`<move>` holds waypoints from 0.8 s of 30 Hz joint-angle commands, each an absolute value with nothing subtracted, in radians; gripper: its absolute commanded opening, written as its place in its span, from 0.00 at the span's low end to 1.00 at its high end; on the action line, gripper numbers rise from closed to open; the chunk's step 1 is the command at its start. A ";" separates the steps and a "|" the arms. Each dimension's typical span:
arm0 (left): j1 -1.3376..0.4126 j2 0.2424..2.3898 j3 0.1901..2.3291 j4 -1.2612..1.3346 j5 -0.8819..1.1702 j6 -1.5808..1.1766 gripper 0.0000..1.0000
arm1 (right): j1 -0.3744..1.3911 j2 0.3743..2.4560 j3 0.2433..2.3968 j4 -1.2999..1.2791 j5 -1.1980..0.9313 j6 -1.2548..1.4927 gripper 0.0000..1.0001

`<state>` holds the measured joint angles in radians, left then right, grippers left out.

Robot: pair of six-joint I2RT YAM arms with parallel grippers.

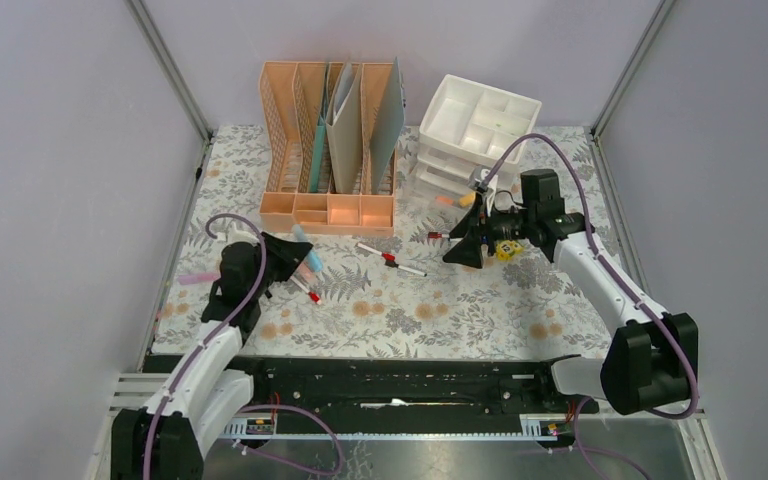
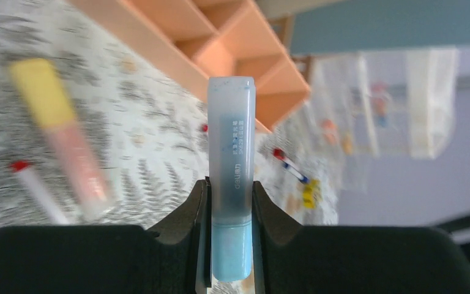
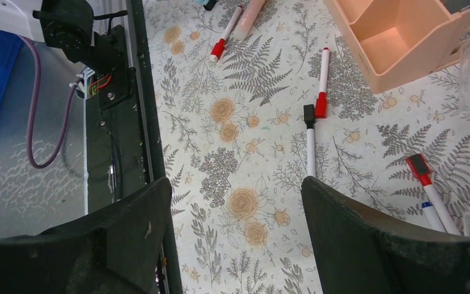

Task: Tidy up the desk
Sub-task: Pick up the stationery from the center of the board, then place the stationery in the drawer.

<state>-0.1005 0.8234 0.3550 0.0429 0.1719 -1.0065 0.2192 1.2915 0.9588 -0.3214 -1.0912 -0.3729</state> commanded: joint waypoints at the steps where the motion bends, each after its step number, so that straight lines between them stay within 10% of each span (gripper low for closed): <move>1: -0.203 0.778 0.288 0.355 0.270 -1.029 0.00 | 0.256 1.303 0.948 -0.262 -1.132 -0.340 0.85; 24: -0.757 1.118 0.442 0.677 -0.055 -0.856 0.00 | 0.366 1.363 0.884 -0.033 -1.118 -0.074 0.99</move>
